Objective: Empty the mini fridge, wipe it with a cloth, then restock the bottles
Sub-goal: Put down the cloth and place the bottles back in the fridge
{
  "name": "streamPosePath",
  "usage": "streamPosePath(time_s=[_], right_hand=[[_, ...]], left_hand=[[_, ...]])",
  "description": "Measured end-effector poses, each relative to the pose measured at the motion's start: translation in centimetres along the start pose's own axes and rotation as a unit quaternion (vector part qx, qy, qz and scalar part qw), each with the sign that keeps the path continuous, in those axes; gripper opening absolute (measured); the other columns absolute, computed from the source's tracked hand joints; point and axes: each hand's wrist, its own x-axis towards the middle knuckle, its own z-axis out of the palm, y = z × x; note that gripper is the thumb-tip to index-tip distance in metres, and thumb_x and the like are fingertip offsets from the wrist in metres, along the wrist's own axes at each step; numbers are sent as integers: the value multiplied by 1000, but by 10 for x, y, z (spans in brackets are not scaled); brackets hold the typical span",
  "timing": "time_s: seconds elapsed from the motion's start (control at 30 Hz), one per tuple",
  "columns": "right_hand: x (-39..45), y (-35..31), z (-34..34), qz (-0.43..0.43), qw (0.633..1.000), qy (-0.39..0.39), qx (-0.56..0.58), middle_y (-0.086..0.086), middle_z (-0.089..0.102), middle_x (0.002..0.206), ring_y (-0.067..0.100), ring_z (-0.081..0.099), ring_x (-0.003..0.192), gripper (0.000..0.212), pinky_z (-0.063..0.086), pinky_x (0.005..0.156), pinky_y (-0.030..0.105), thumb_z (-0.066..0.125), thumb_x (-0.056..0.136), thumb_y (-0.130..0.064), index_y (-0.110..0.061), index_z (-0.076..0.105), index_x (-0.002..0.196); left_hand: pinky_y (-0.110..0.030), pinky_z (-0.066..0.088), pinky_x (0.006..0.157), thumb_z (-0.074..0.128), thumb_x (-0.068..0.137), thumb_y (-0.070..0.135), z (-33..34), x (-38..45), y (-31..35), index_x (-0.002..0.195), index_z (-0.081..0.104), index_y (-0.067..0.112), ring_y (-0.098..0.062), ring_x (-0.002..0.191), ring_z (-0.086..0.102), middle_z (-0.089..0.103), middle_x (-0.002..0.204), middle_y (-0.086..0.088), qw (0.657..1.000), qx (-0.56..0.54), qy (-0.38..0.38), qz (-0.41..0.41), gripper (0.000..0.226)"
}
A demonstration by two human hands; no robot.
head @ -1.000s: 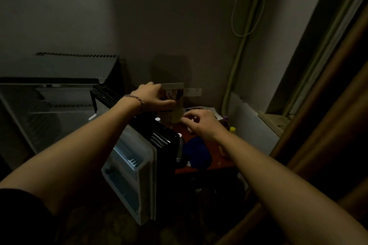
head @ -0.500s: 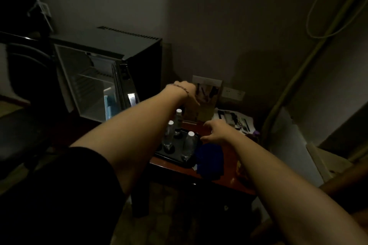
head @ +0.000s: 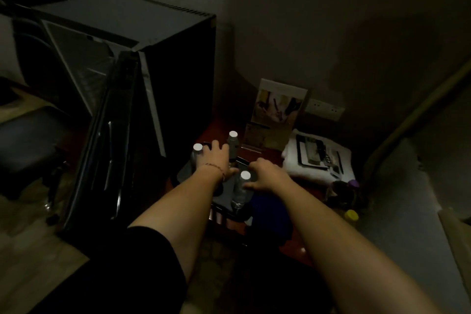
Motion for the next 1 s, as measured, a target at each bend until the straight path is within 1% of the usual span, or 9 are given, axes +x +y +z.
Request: streamPosePath(time_s=[0.13, 0.23, 0.4, 0.5, 0.57, 0.67, 0.77, 0.83, 1.0], right_hand=[[37, 8, 8, -34, 999, -14, -5, 3, 47, 129, 27, 53, 117, 58, 50, 91, 44, 68, 87, -52, -28, 49, 136], [55, 11, 16, -53, 998, -43, -6, 4, 44, 139, 30, 51, 124, 64, 48, 94, 45, 67, 89, -50, -28, 43, 144], [71, 18, 37, -65, 993, -99, -13, 8, 43, 136, 34, 51, 121, 51, 48, 95, 47, 66, 92, -42, -19, 49, 133], [76, 24, 42, -71, 994, -85, 11, 9, 42, 132, 35, 53, 117, 42, 48, 93, 45, 65, 94, -34, -16, 51, 129], [77, 25, 46, -76, 994, -68, 28, 10, 41, 130, 35, 54, 114, 36, 48, 91, 43, 63, 94, -29, -14, 53, 126], [75, 24, 52, -82, 994, -54, 37, 11, 41, 125, 35, 56, 108, 30, 49, 88, 42, 62, 94, -23, -10, 54, 119], [70, 21, 51, -84, 994, -55, 34, 11, 42, 120, 36, 57, 104, 24, 51, 90, 47, 62, 92, -21, -9, 54, 112], [61, 16, 46, -87, 994, -56, 25, 10, 41, 119, 34, 57, 103, 24, 51, 90, 48, 62, 91, -19, -10, 54, 112], [27, -1, 22, -73, 997, -9, 34, 6, 42, 113, 30, 56, 99, 22, 52, 87, 46, 66, 87, -18, -11, 57, 107]], left_hand=[[-49, 42, 101, 63, 87, 52, 19, 29, -10, 142, 33, 26, -37, 135, 30, 27, 147, -8, 1000, -28, -11, -6, 68], [-51, 43, 102, 64, 89, 47, 29, 48, -20, 145, 33, 26, -38, 132, 36, 28, 148, -8, 999, -39, -19, -5, 67], [-48, 45, 101, 65, 91, 35, 48, 69, -18, 146, 35, 21, -37, 123, 50, 29, 149, -9, 999, -34, -34, 3, 64], [-48, 47, 96, 67, 90, 33, 54, 78, -17, 140, 39, 17, -36, 119, 52, 35, 143, -9, 999, -35, -21, -11, 60], [-48, 48, 93, 67, 89, 26, 56, 85, -18, 131, 46, 14, -37, 114, 54, 41, 136, -11, 999, -47, -12, -16, 48], [-48, 47, 91, 59, 91, 15, 55, 84, -18, 119, 51, 9, -39, 110, 54, 45, 127, -16, 998, -60, -3, -23, 30], [-49, 45, 90, 57, 90, 10, 54, 70, -18, 115, 50, 5, -41, 108, 53, 44, 123, -18, 999, -49, -10, -16, 27], [-50, 47, 91, 59, 88, 9, 51, 56, -19, 114, 50, 5, -41, 108, 54, 45, 122, -17, 999, -52, -2, -8, 28], [-45, 49, 87, 63, 86, 13, 30, 18, -21, 113, 52, 8, -38, 105, 56, 47, 118, -15, 998, -54, 3, 31, 29]])
